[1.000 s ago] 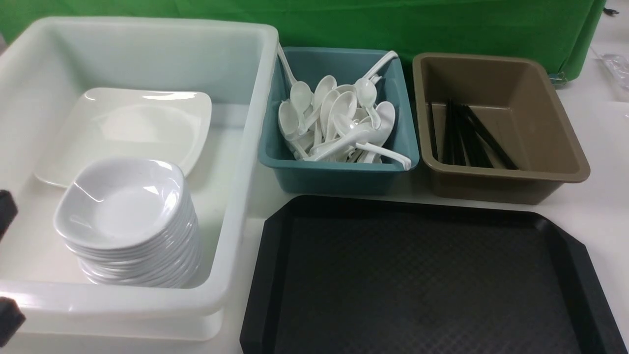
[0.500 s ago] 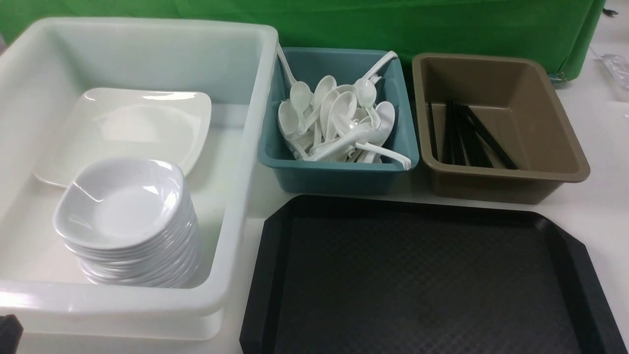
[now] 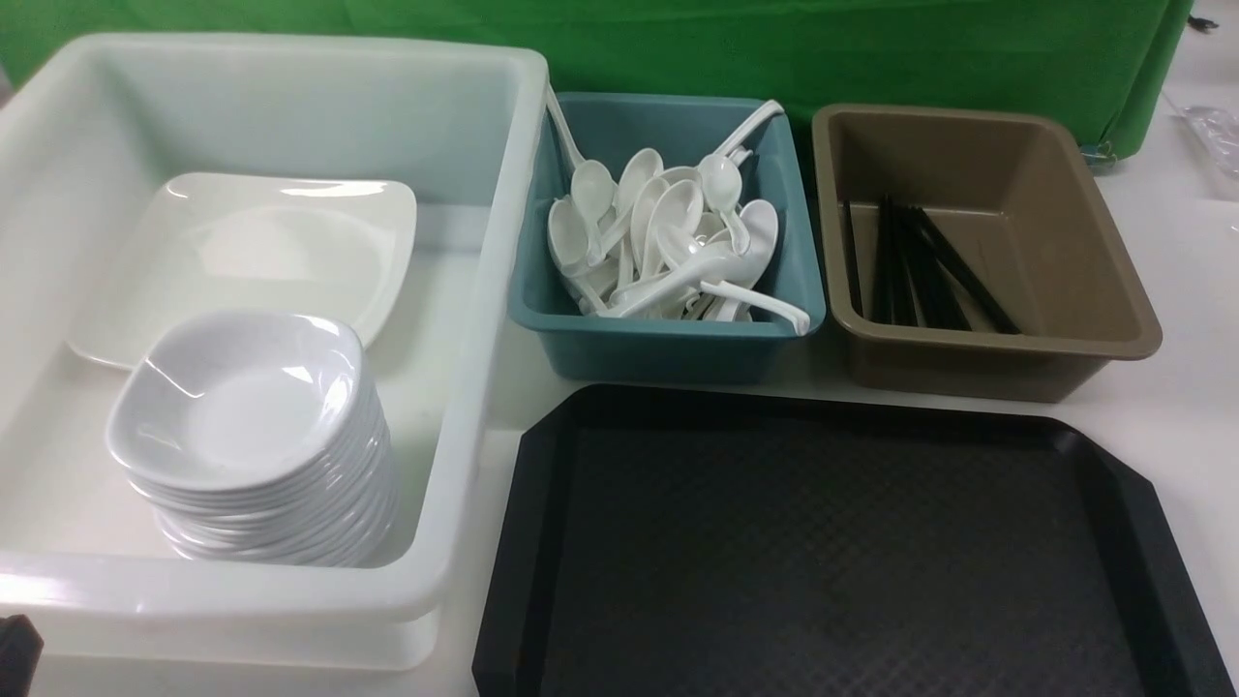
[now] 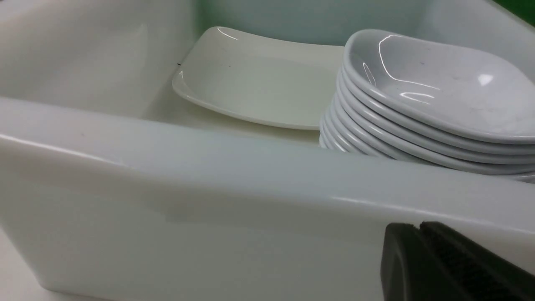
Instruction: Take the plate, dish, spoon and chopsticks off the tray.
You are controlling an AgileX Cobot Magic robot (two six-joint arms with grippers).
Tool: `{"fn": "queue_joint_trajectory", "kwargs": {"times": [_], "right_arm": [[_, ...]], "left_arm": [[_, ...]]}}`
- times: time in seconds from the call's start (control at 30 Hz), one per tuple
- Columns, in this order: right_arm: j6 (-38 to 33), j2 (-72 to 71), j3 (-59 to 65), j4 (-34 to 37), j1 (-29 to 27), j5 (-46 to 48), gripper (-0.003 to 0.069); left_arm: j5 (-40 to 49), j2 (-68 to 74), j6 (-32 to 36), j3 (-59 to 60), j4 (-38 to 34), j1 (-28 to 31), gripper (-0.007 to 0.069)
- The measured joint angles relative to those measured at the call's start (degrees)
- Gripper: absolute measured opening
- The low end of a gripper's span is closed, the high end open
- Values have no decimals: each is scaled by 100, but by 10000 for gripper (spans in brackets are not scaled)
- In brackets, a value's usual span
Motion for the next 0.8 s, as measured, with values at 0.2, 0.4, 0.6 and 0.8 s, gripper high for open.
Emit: {"fn": "queue_joint_trajectory", "kwargs": {"times": [0.2,0.4,0.6,0.8], "right_arm": [[0,0,0,0,0,0,141],[0,0,0,0,0,0,145],[0,0,0,0,0,0,158],[0,0,0,0,0,0,173]], "left_arm": [[0,0,0,0,0,0,13],[0,0,0,0,0,0,13],[0,0,-6,0,0,0,13],[0,0,0,0,0,0,13]]}}
